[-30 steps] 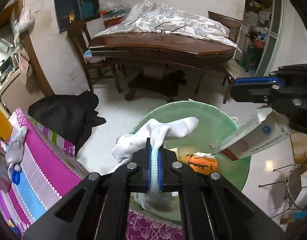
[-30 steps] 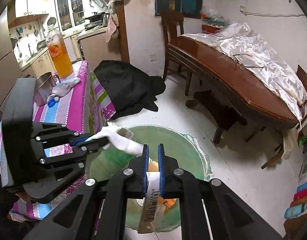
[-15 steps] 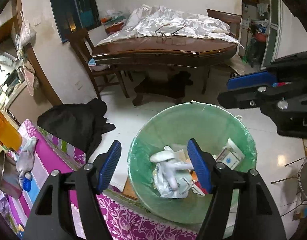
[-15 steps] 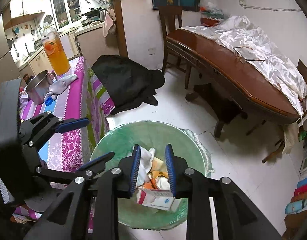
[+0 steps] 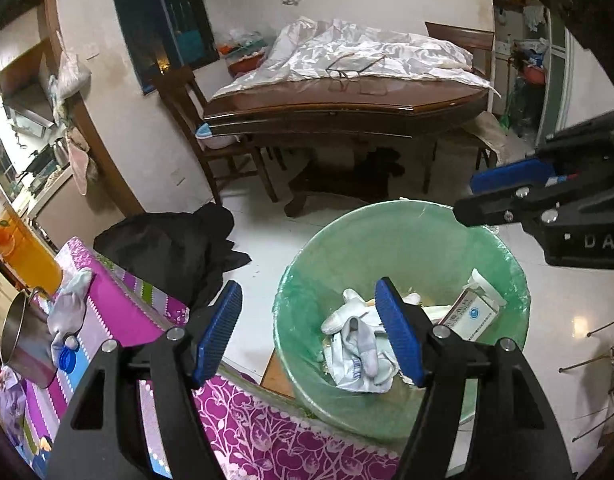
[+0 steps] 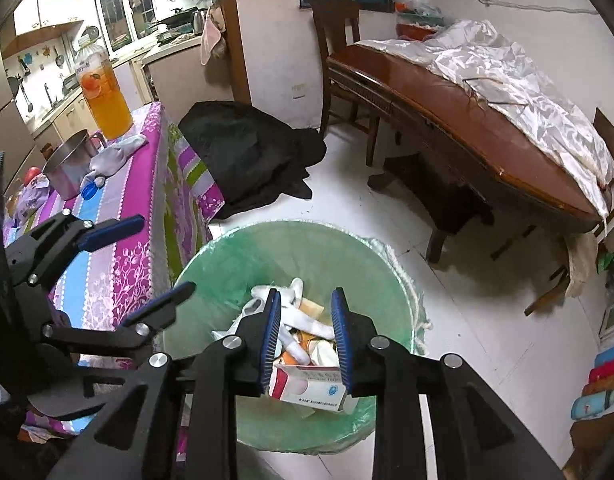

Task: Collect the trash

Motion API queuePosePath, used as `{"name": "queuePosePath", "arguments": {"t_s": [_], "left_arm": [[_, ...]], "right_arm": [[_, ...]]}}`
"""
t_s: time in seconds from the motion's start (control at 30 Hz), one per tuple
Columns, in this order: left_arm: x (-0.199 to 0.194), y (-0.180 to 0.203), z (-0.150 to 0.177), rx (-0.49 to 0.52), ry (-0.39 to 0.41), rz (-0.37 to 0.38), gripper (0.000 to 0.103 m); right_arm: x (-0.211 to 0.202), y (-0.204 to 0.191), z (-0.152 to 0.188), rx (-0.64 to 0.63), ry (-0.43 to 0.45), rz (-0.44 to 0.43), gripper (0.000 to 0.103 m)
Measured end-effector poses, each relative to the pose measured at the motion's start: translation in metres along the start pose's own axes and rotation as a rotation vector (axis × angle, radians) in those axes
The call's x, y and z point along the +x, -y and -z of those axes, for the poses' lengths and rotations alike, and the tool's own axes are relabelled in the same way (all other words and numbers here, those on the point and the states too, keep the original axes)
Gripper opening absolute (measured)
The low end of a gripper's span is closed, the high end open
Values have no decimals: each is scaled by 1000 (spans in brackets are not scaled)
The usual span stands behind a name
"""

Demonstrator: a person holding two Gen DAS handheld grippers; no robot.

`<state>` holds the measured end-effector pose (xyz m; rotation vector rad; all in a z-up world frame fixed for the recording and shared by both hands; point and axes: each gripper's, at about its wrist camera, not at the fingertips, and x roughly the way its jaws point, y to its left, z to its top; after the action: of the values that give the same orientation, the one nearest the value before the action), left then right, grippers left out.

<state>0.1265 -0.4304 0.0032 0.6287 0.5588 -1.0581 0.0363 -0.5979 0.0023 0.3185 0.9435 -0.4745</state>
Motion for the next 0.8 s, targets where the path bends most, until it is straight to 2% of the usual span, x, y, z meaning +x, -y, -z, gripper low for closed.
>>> {"name": "queuePosePath", "arguments": {"t_s": [0.13,0.23,0.37,0.43,0.47,0.5,0.63,0.77,0.8], "left_arm": [[-5,-2,10,-18,8,-30,66],[-6,-3,17,-16,9,-64,66],[-11,-5,27,-30,6,-80,66],[-16,-6,33,-37,15,-97,66],[-18,-7,37,-42,20,-107,68],[-21,-8,40,-48,23,-114,68],[-26,-13,49,-87,33,-166,71],[-34,-25,60,-149,30,-173,76],[-36,-27,63,-157,31,-179,77]], "right_arm": [[7,-1,14,17,7,-1,28],[12,0,26,45,21,4,33],[12,-4,43,75,70,57,37],[8,-10,50,73,108,107,49],[5,-13,54,75,133,128,59],[2,-15,59,79,156,142,65],[-7,-23,70,106,225,168,78],[-18,-32,82,147,282,165,98],[-21,-36,86,155,302,168,98]]}}
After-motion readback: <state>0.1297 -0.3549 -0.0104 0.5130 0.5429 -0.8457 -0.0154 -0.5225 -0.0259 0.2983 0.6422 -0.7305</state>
